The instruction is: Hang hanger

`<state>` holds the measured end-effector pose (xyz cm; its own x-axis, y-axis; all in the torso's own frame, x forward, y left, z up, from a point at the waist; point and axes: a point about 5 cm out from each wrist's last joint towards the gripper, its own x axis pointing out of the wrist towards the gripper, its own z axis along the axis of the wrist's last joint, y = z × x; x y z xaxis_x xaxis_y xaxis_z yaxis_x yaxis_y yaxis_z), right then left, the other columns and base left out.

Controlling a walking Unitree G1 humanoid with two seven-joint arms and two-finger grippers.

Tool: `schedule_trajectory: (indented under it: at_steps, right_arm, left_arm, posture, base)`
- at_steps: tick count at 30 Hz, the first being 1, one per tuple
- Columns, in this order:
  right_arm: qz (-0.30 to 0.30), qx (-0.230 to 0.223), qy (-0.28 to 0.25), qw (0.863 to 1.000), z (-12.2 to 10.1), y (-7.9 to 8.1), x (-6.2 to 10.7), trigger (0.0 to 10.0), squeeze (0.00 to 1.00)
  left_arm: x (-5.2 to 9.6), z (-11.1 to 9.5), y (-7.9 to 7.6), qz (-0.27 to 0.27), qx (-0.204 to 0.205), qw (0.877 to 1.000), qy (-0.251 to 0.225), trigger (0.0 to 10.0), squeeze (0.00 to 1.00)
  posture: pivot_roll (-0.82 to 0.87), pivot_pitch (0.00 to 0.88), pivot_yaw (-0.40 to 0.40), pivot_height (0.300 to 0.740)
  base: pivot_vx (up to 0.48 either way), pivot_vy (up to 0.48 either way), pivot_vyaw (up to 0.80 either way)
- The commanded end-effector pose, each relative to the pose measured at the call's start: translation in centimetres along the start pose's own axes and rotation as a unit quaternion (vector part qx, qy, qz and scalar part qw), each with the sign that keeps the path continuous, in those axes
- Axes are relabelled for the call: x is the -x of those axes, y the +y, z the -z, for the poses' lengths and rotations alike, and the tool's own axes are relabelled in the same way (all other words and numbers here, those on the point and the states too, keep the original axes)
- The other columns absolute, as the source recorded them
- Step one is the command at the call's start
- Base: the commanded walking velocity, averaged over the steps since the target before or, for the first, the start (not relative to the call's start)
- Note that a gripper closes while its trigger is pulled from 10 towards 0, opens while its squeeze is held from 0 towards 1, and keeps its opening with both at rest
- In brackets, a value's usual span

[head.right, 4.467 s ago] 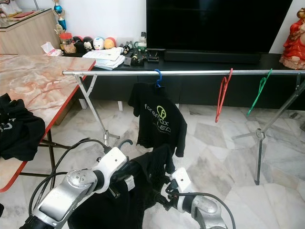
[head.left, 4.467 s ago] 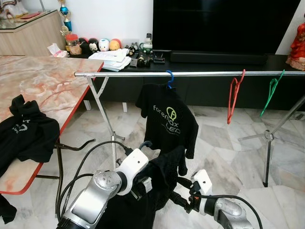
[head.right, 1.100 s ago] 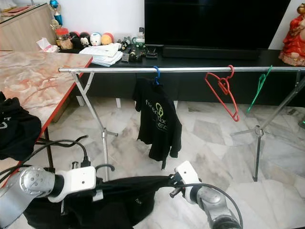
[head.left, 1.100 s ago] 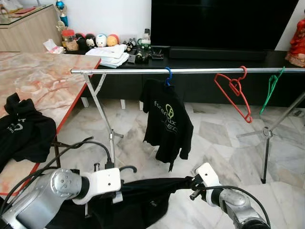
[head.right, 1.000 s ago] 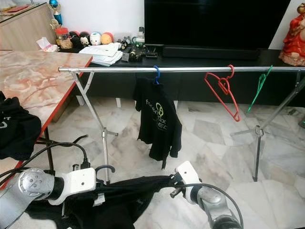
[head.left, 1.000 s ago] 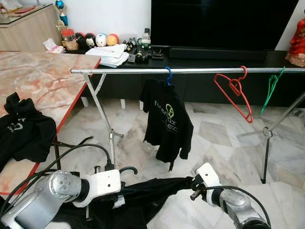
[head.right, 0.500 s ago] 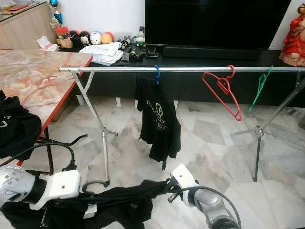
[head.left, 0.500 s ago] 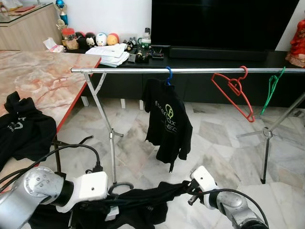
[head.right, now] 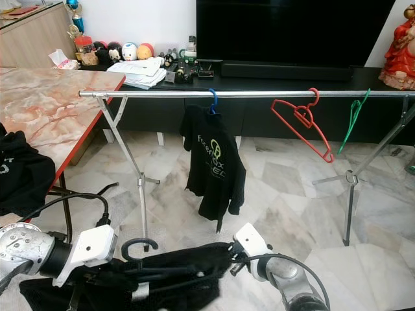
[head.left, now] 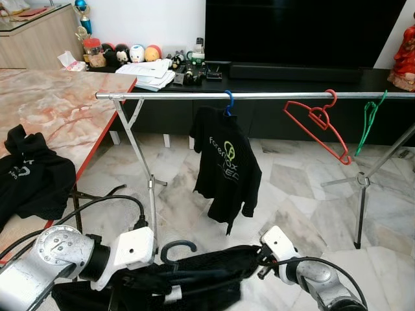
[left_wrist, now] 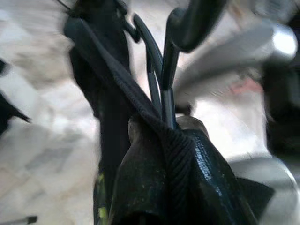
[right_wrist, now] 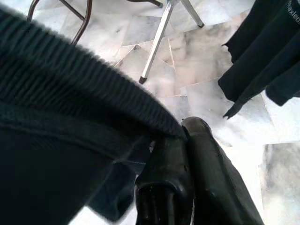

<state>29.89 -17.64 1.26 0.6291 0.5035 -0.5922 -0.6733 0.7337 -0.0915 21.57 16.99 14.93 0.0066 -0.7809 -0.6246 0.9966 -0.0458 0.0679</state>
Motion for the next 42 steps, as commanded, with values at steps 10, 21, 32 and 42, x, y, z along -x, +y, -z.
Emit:
schedule_trajectory:
  at_steps: [10,21,32,42]
  right_arm:
    - [0.017,-0.002,0.006,1.000,0.3,-0.3,0.2,0.0,0.00]
    - [-0.003,0.001,0.007,1.000,0.1,0.0,0.0,10.0,1.00]
    - [-0.206,0.041,0.026,0.977,-0.8,0.8,0.8,10.0,1.00]
    - [-0.138,0.015,-0.048,0.989,-3.7,-2.4,1.9,10.0,1.00]
  left_arm:
    - [-1.3,1.7,-0.9,0.064,-0.079,0.988,0.117,10.0,0.00]
    - [-1.9,1.2,0.0,0.021,-0.075,0.993,0.090,10.0,0.00]
    - [-3.2,0.9,0.2,0.004,-0.069,0.995,0.067,10.0,0.00]
    - [-3.4,1.3,1.0,-0.023,-0.070,0.993,0.090,10.0,0.00]
  posture:
    - [0.10,0.077,-0.013,0.740]
    - [0.10,0.078,-0.011,0.740]
    - [0.08,0.075,-0.008,0.740]
    - [0.08,0.073,0.006,0.740]
  base:
    - [0.000,0.000,0.00]
    - [0.000,0.000,0.00]
    - [0.000,0.000,0.00]
    - [0.000,0.000,0.00]
